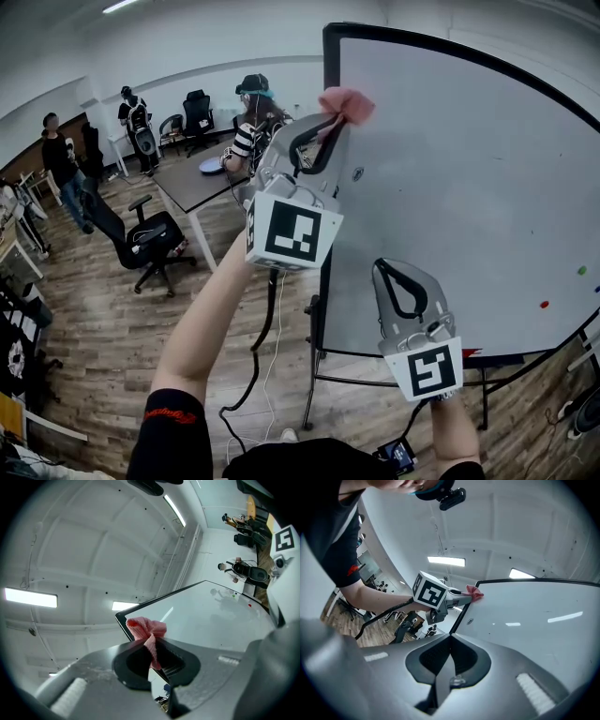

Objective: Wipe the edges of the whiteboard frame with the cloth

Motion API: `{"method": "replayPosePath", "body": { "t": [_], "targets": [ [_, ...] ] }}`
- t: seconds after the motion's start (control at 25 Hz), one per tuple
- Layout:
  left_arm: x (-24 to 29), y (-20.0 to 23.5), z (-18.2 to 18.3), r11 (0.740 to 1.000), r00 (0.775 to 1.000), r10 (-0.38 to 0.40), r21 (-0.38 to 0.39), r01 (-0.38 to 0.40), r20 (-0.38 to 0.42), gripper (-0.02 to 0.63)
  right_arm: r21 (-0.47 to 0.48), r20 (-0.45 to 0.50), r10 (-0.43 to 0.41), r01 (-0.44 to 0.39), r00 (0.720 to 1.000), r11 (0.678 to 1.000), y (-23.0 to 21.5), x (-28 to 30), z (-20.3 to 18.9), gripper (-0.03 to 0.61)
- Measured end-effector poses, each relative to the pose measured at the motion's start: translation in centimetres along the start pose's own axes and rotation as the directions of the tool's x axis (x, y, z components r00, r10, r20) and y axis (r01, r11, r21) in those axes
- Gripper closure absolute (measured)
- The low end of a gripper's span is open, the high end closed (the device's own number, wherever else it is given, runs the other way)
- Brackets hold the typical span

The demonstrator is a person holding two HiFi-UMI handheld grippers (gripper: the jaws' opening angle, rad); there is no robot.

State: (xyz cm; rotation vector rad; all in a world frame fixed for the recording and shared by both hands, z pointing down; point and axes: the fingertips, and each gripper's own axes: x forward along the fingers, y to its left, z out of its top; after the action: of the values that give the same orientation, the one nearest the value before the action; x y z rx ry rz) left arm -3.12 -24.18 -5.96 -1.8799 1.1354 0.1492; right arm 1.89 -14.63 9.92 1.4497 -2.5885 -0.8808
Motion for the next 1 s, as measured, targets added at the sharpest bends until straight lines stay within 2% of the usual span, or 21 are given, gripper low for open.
{"method": "replayPosePath", "body": {
  "t": [0.08,0.72,1.0],
  "targets": [
    [-0.2,-0.3,-0.2,1.000,1.000,0.003,-0.024,-0.003,-0.003,0.597,0.001,-0.003,0.001,-0.001,1.000,1.000,0.2,-0.1,-0.1,0.577],
    [-1.3,-2.1,-1.6,0.999,0.999,-0.028,-0.045,0.027,-0.027,0.597,-0.005,-0.019,0.005,-0.005,1.000,1.000,0.7,0.3,-0.7,0.577],
    [-1.7,-3.0,-2.7,0.999,0.999,-0.041,-0.022,0.040,-0.036,0.598,-0.009,-0.022,0.005,-0.006,1.000,1.000,0.7,0.3,-0.9,0.577]
  ]
}}
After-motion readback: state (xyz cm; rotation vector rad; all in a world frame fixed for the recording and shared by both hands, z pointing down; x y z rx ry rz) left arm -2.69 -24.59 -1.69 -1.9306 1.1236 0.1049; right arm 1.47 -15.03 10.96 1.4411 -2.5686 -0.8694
